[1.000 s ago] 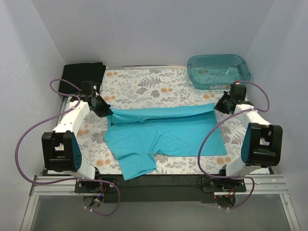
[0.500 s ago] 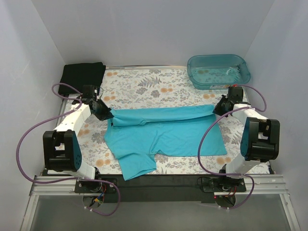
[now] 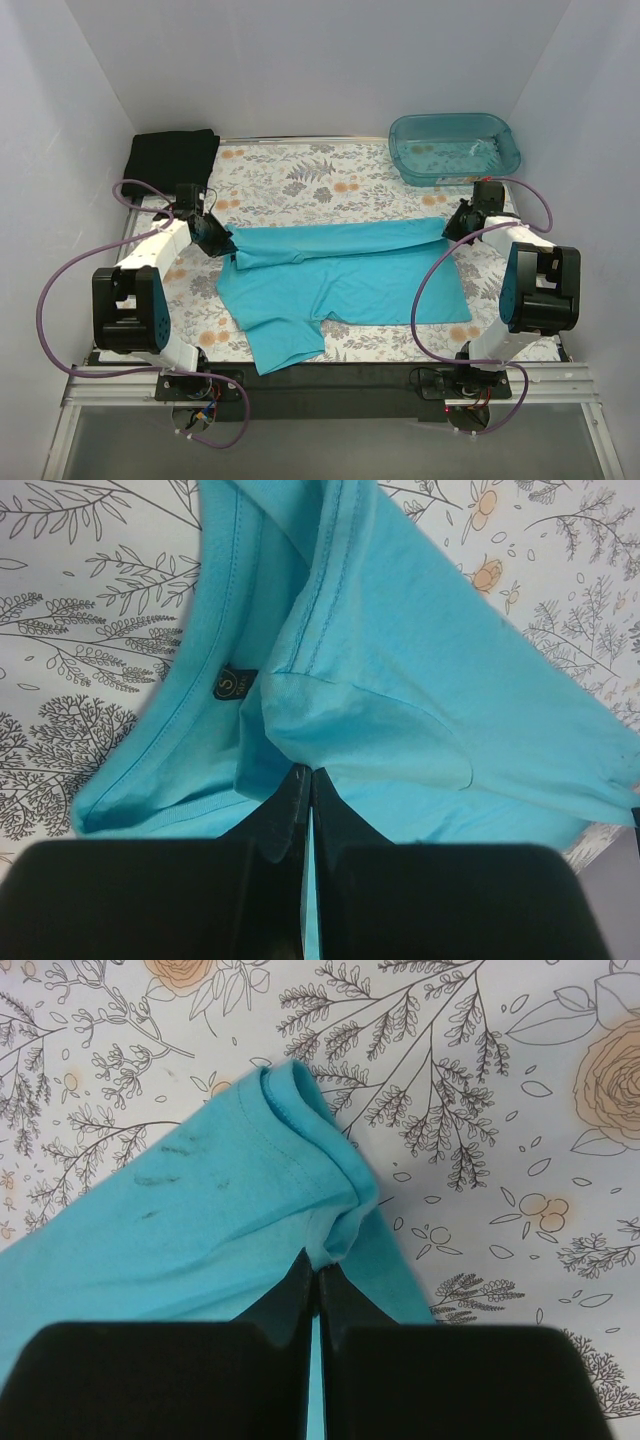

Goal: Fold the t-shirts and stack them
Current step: Fold the tshirt

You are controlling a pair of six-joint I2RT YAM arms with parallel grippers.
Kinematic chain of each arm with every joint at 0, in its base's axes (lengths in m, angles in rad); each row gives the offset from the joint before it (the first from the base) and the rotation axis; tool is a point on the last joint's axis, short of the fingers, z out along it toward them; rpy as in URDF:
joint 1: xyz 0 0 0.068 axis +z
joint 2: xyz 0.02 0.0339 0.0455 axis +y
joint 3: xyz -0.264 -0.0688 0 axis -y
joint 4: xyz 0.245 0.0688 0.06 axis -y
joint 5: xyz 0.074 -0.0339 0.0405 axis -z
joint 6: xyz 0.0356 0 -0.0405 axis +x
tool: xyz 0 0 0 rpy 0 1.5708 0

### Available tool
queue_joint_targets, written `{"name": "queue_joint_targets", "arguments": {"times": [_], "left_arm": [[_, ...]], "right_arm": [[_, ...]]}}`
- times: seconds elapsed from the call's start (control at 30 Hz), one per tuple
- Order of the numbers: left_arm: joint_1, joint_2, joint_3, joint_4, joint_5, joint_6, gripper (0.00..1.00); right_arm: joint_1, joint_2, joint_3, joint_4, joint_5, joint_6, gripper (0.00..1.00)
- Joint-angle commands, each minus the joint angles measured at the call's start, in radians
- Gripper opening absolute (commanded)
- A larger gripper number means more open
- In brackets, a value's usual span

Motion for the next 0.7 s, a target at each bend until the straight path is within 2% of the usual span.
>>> {"name": "queue_joint_targets", "arguments": {"times": [0.0,0.17,0.4,0.67], "left_arm": [[0.006,-0.005,-0.019,0.014,-0.013,-0.001,0.00],[0.006,0.026,0.099,0.011,-0.034,-0.009,0.00],[0.006,0.225,0.306,0.085,-0.025,-0.024,0.00],[0.006,0.434,0.455,0.249,0.003,-0.024,0.00]], "right_arm": [[-0.007,0.000,-0.016,0.020,0.023,-0.017,0.05],[-0.007,-0.012,0.070,0.020,-0.002,-0.006,0.03],[-0.007,0.120,0.269,0.049,-0.033,0.011,0.03],[-0.007,0.256,0.375,0.146,-0.096,0.015,0.04]]}}
